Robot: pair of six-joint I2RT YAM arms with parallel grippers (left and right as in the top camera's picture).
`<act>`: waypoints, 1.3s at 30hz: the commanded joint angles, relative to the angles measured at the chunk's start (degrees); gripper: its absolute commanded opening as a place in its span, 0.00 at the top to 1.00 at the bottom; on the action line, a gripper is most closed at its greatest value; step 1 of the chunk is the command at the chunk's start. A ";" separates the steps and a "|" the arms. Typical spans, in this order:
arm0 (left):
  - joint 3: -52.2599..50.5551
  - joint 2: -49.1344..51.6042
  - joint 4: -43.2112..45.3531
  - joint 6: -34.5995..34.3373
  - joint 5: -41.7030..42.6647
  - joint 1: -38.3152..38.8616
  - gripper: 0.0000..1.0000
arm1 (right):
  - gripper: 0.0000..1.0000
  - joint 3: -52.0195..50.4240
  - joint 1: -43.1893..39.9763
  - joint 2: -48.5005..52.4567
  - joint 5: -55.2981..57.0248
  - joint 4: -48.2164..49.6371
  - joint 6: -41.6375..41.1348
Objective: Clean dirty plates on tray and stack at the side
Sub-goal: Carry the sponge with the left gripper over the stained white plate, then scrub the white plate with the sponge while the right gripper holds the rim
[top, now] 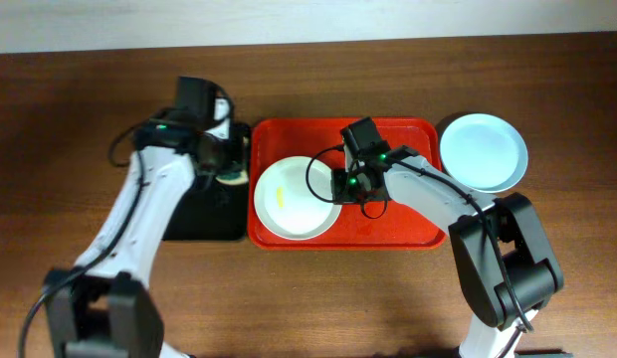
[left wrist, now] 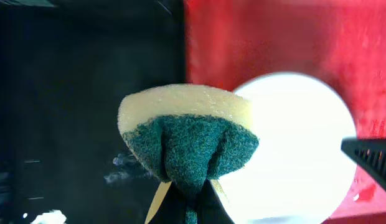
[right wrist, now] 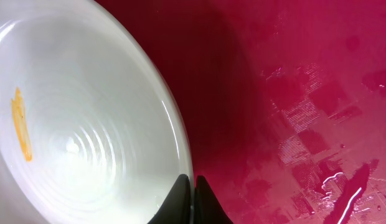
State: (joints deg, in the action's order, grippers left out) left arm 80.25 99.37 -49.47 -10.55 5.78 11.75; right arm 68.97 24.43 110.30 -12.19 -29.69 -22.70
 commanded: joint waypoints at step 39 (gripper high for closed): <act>-5.55 15.30 7.87 -10.47 -3.74 10.54 1.00 | 0.96 -0.57 0.37 -0.31 -0.68 0.17 -0.02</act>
State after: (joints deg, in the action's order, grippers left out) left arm 76.36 112.99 -41.60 -20.45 2.52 21.87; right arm 68.97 24.43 110.30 -12.19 -29.69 -22.70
